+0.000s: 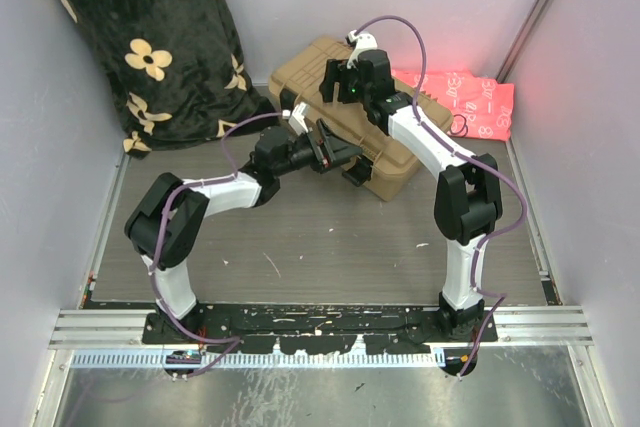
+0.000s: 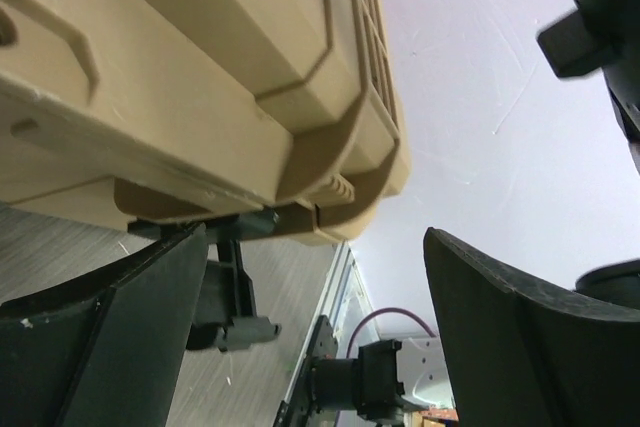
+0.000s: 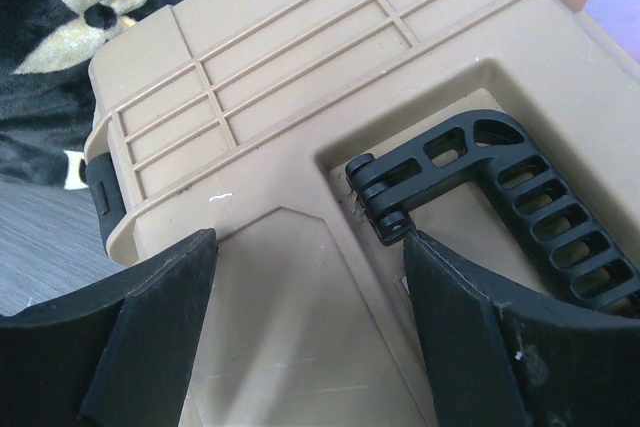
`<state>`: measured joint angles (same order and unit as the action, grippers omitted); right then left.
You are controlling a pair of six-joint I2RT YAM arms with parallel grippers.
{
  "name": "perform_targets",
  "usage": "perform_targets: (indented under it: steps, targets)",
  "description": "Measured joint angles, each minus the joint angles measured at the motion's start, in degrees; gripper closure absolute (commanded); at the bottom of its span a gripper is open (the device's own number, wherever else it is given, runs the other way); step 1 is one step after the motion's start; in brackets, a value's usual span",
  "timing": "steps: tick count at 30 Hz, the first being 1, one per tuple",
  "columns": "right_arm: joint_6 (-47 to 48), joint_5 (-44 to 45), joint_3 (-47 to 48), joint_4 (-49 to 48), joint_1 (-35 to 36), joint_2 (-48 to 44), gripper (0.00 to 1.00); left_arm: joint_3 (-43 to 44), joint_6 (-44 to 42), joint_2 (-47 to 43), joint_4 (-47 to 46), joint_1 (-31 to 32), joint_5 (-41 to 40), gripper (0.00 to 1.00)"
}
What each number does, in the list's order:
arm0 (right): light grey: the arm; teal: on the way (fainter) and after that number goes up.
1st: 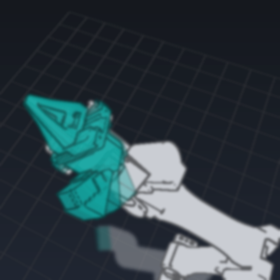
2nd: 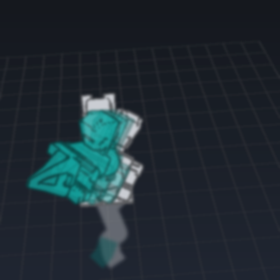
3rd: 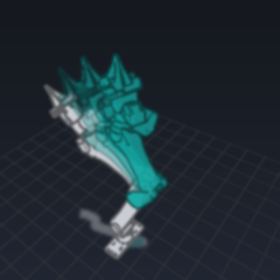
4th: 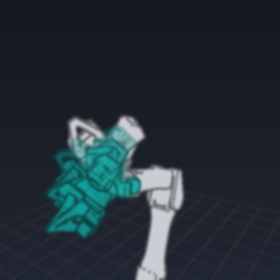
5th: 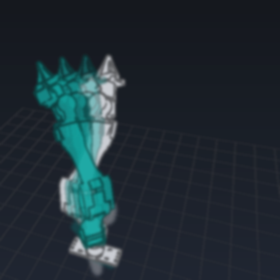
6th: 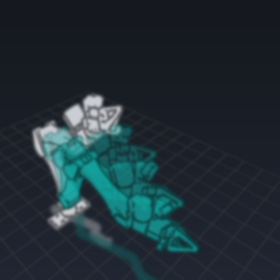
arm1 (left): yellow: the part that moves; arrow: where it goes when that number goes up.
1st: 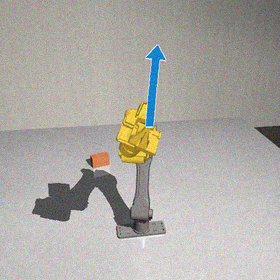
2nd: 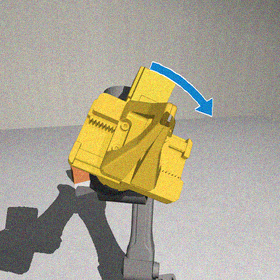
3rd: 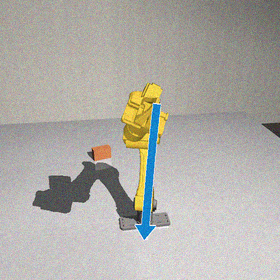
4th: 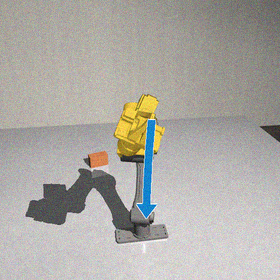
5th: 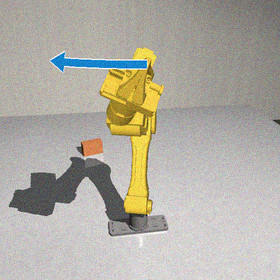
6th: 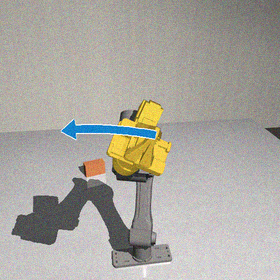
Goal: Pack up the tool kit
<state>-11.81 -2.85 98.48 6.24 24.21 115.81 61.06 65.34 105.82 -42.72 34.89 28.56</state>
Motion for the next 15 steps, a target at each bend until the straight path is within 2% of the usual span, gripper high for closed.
perform_targets:
  steps: [4,8,12,15]
  targets:
    - [-0.4,0.0,1.4,1.5,0.0,0.4,0.2,-2.8,-3.1,-4.3,0.9,-1.1,1.4,0.09]
    - [-1.0,0.1,7.1,8.2,0.1,1.6,0.2,-2.9,-10.3,-11.4,6.8,-4.4,3.1,0.07]
    - [-2.0,1.4,19.5,20.9,0.5,4.7,0.2,-1.0,-17.3,-18.4,16.2,-9.1,3.6,0.04]
    - [-2.5,2.3,30.8,33.1,0.4,8.5,0.19,2.9,-21.6,-20.2,23.5,-11.8,2.5,0.03]
